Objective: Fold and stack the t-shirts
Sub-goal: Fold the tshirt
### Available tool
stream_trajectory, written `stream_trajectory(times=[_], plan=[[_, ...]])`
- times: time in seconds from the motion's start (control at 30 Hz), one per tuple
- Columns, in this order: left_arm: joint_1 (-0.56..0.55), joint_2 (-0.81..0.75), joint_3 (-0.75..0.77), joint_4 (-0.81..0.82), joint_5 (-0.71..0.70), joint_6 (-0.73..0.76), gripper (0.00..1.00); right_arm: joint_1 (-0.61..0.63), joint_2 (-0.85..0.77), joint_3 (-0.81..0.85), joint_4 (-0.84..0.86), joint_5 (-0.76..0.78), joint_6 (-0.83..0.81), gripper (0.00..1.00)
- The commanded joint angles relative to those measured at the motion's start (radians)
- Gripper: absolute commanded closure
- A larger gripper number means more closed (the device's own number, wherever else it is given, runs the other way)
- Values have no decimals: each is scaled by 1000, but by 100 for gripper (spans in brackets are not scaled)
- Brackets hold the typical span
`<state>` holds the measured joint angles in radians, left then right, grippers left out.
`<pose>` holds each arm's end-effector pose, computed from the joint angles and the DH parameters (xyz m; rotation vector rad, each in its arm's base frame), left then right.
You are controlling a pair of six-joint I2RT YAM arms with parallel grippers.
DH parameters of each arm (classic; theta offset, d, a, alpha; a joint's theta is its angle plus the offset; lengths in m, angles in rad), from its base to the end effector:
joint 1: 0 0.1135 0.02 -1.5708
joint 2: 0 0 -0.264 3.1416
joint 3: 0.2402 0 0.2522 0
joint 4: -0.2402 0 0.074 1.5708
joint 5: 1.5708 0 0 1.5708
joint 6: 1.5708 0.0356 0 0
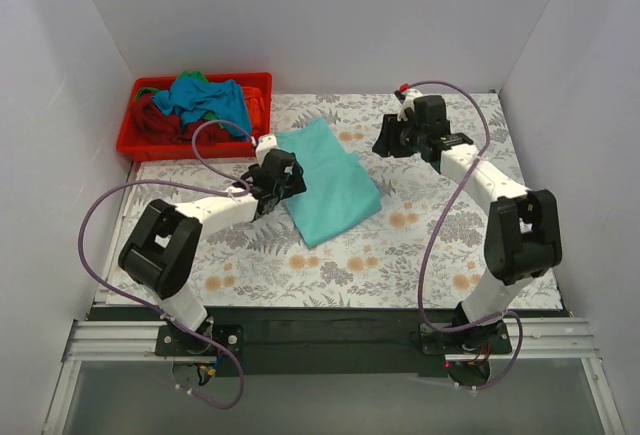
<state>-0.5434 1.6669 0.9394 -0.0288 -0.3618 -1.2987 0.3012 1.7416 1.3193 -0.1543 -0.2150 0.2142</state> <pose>0.3029 -0.1682 0.1846 -1.0258 2.0894 -0.5402 0.3837 0.1271 0.2687 -0.2219 2.1684 0.5279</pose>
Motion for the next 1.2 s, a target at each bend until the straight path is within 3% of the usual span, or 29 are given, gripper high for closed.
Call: stream_trajectory(times=[0.0, 0.33, 0.9, 1.17], plan=[[-85, -33, 59, -26, -42, -10, 33, 12, -77, -110, -7, -84, 11, 51], [-153, 105, 165, -54, 12, -79, 33, 90, -146, -380, 143, -170, 100, 53], [-151, 159, 130, -57, 21, -83, 32, 92, -83, -367, 176, -172, 108, 55], [-150, 168, 76, -59, 4, -99, 32, 88, -33, -371, 179, -98, 108, 55]])
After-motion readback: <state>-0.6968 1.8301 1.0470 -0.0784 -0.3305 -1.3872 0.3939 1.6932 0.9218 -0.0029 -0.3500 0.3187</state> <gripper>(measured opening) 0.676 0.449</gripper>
